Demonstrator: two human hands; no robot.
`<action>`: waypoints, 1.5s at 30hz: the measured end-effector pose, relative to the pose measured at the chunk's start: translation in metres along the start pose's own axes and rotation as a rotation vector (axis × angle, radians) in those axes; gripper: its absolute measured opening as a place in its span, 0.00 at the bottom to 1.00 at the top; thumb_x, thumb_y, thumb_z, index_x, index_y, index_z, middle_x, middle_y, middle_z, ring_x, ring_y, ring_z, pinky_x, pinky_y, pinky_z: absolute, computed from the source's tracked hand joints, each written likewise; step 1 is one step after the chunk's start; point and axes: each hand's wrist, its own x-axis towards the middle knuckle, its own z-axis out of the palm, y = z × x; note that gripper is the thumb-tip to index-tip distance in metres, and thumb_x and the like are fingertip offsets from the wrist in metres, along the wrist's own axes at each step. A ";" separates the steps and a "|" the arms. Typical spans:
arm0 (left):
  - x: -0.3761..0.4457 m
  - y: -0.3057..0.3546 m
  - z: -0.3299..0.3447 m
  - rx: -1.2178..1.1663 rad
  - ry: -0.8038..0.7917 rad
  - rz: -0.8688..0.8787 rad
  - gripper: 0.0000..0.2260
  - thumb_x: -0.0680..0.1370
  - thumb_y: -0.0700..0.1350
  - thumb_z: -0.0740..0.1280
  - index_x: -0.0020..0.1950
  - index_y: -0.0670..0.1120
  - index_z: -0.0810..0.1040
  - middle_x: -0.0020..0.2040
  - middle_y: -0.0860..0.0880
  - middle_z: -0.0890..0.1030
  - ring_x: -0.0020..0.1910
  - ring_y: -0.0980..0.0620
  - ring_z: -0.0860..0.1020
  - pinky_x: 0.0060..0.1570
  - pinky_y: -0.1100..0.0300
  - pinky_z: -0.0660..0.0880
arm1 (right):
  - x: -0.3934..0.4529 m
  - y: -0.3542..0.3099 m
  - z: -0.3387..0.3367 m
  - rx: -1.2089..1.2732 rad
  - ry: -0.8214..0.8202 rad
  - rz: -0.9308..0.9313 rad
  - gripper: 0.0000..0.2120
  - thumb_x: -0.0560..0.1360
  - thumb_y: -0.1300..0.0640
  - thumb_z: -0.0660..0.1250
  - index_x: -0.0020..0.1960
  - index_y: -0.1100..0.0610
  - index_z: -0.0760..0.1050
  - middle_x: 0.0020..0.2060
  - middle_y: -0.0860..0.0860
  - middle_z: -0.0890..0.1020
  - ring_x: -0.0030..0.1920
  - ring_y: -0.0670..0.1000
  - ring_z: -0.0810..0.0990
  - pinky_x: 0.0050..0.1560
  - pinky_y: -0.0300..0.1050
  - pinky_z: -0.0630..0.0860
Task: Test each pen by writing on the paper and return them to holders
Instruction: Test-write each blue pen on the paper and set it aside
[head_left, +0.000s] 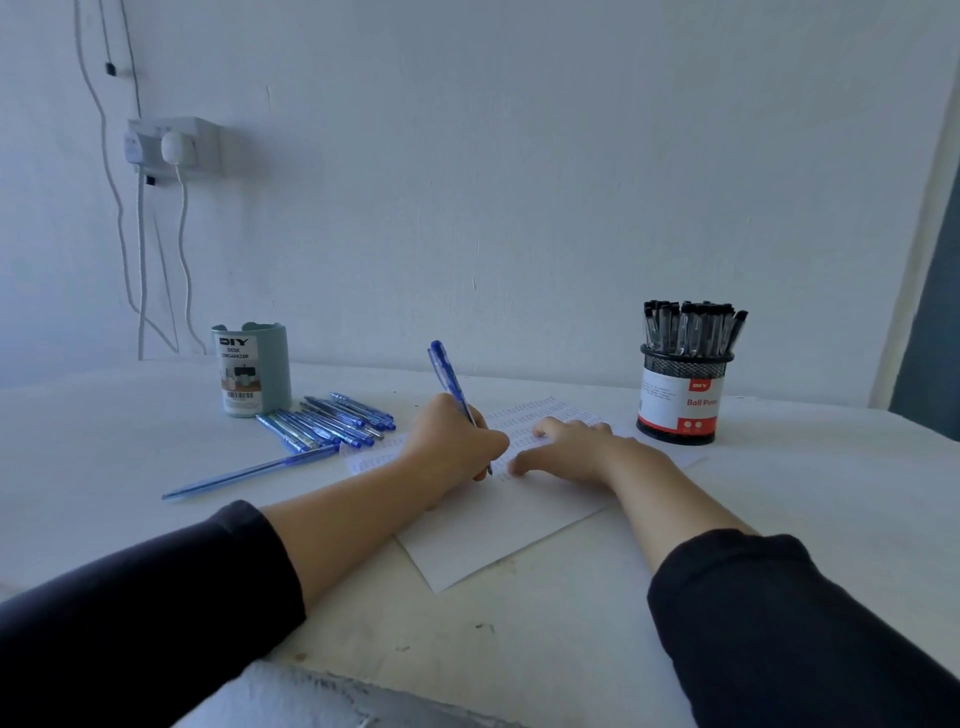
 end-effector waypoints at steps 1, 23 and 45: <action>0.000 0.000 0.000 0.008 0.003 0.002 0.04 0.69 0.39 0.66 0.34 0.42 0.77 0.25 0.47 0.78 0.25 0.52 0.71 0.29 0.65 0.69 | 0.000 0.000 0.000 0.003 -0.001 -0.001 0.37 0.69 0.32 0.61 0.74 0.43 0.57 0.74 0.51 0.60 0.74 0.58 0.53 0.69 0.62 0.57; 0.002 -0.002 0.003 0.051 0.028 0.046 0.03 0.68 0.40 0.67 0.35 0.43 0.76 0.26 0.48 0.77 0.21 0.57 0.70 0.27 0.66 0.69 | 0.009 0.004 0.003 0.012 -0.013 -0.012 0.38 0.68 0.31 0.61 0.74 0.43 0.57 0.75 0.52 0.59 0.74 0.59 0.53 0.69 0.62 0.57; -0.001 0.001 0.002 0.097 0.023 0.062 0.04 0.69 0.40 0.67 0.34 0.43 0.75 0.27 0.48 0.77 0.18 0.59 0.69 0.23 0.69 0.66 | 0.009 0.004 0.002 0.005 -0.013 -0.020 0.38 0.68 0.31 0.61 0.74 0.44 0.58 0.74 0.52 0.60 0.74 0.59 0.53 0.69 0.62 0.57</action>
